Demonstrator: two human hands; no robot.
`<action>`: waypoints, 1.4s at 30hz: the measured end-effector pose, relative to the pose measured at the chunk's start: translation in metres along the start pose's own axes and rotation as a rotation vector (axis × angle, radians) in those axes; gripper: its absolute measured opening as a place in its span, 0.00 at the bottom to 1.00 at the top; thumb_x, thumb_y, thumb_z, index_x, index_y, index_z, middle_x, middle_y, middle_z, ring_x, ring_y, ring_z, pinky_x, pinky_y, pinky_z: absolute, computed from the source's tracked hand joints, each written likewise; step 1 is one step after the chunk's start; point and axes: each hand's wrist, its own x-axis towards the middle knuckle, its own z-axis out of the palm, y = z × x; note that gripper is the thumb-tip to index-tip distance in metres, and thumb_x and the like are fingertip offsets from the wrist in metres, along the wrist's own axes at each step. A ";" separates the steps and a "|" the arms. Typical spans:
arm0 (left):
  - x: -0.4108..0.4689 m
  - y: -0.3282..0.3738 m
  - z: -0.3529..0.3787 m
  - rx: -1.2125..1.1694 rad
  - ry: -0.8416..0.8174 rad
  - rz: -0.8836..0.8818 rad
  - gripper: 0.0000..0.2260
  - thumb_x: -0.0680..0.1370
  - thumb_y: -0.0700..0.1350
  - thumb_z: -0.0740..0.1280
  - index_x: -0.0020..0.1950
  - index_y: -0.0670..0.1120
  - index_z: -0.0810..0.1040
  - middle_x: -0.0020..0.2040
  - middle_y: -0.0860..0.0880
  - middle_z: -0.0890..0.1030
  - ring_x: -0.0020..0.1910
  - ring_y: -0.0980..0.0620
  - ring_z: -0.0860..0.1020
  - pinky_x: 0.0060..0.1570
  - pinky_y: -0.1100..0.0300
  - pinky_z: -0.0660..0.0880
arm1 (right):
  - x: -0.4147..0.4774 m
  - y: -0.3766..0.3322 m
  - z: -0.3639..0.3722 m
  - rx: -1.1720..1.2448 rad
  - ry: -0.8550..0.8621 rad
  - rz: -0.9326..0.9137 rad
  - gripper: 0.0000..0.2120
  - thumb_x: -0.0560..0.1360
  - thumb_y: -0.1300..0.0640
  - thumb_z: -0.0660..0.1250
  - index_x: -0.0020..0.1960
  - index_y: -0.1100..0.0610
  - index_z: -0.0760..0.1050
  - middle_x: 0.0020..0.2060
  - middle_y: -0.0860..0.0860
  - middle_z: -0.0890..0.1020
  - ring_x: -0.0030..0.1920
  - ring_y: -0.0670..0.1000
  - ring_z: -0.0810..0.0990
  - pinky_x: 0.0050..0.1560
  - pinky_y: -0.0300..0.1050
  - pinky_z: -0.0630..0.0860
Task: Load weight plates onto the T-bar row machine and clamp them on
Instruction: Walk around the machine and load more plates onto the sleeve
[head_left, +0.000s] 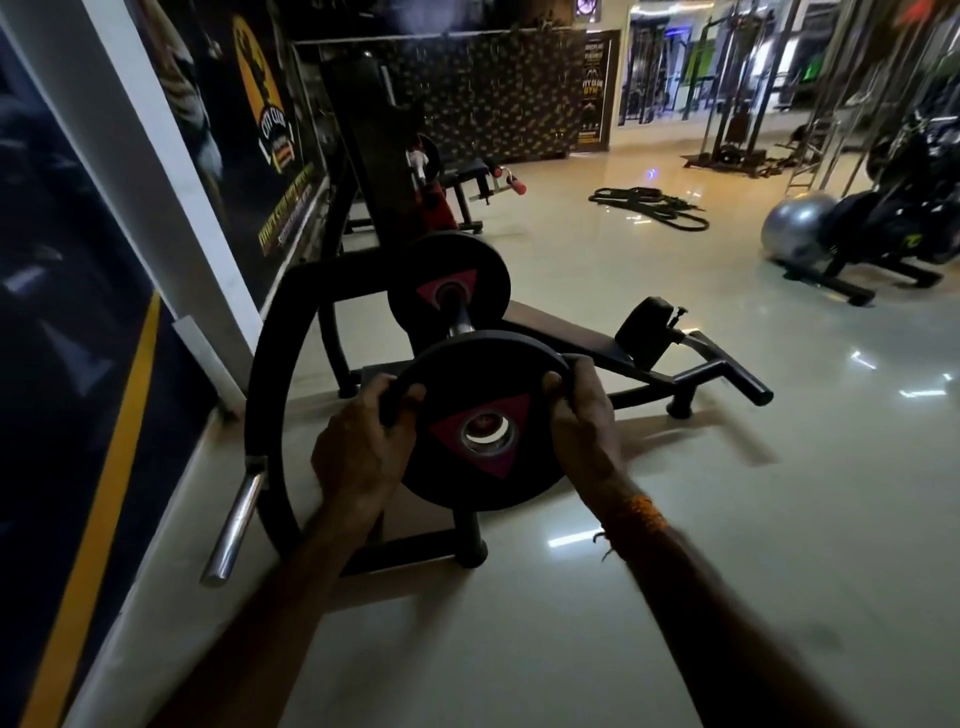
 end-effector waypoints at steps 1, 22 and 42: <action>0.003 -0.002 0.003 0.014 0.004 -0.005 0.30 0.74 0.72 0.51 0.59 0.52 0.78 0.51 0.48 0.85 0.52 0.42 0.82 0.49 0.46 0.78 | 0.004 0.004 0.002 0.011 -0.009 -0.001 0.11 0.79 0.49 0.58 0.57 0.52 0.73 0.49 0.55 0.79 0.46 0.52 0.78 0.42 0.46 0.73; 0.033 -0.020 0.036 0.037 0.059 0.033 0.26 0.77 0.69 0.50 0.65 0.55 0.72 0.52 0.50 0.83 0.50 0.46 0.82 0.45 0.47 0.80 | 0.044 0.039 0.020 -0.128 0.008 -0.271 0.19 0.78 0.54 0.63 0.69 0.51 0.68 0.57 0.51 0.75 0.58 0.53 0.74 0.57 0.58 0.76; 0.118 -0.044 0.080 0.657 0.216 0.442 0.23 0.85 0.38 0.38 0.81 0.41 0.49 0.82 0.39 0.49 0.81 0.39 0.49 0.76 0.35 0.52 | 0.139 0.093 0.052 -0.982 0.033 -0.717 0.45 0.74 0.69 0.68 0.83 0.58 0.46 0.81 0.64 0.50 0.81 0.65 0.50 0.76 0.74 0.50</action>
